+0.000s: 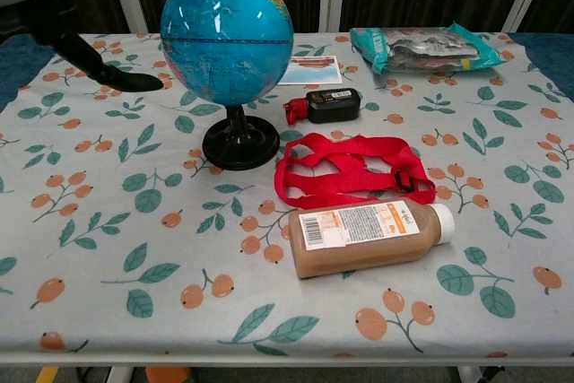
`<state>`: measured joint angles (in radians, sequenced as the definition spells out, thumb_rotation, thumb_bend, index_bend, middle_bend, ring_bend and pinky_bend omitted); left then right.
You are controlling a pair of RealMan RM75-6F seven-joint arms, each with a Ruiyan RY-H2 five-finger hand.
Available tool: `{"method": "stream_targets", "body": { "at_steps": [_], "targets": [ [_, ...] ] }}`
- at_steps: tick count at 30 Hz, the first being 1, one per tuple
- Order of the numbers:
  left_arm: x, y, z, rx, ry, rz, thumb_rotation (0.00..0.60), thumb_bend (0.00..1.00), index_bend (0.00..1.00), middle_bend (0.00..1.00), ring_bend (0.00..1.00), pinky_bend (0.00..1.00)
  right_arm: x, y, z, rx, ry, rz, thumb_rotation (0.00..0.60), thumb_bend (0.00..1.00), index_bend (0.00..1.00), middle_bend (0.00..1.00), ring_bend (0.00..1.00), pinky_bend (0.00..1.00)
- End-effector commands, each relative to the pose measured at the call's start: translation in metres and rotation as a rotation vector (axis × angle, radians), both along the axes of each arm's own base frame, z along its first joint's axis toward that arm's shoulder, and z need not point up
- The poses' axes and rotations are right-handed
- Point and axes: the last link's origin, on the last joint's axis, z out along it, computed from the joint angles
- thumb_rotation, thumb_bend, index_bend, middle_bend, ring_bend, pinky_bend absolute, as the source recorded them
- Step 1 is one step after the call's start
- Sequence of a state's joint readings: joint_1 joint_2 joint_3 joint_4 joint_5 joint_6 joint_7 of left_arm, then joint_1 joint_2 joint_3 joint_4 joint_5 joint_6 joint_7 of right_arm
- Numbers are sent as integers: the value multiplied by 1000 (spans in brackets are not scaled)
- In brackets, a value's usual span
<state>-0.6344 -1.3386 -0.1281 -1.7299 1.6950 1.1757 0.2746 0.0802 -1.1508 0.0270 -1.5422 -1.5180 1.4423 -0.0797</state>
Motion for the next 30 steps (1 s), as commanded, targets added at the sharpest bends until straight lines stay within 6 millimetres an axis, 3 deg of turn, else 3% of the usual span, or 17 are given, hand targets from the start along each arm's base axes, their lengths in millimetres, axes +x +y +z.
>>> {"method": "stream_targets", "body": {
  "at_steps": [1, 11, 23, 26, 30],
  "targets": [
    [3, -1, -5, -15, 1, -9, 600, 178, 39, 44, 0, 0, -1, 0, 1, -2, -3, -1, 600, 176, 0, 0, 0, 0],
    [-6, -5, -13, -41, 32, 19, 600, 177, 39, 42, 0, 0, -2, 1, 1, -4, -3, -1, 600, 176, 0, 0, 0, 0],
    [-30, -6, -3, -18, 45, 99, 600, 177, 39, 40, 0, 0, -1, 0, -2, 8, 5, -1, 600, 176, 0, 0, 0, 0],
    [-45, -10, 2, -4, 54, 141, 600, 177, 39, 40, 0, 0, 0, 0, -4, 12, 7, 1, 600, 176, 0, 0, 0, 0],
    [-81, -14, 16, 38, 74, 256, 600, 177, 39, 40, 0, 0, 2, 0, -3, 8, 8, 3, 600, 176, 0, 0, 0, 0]
  ]
}}
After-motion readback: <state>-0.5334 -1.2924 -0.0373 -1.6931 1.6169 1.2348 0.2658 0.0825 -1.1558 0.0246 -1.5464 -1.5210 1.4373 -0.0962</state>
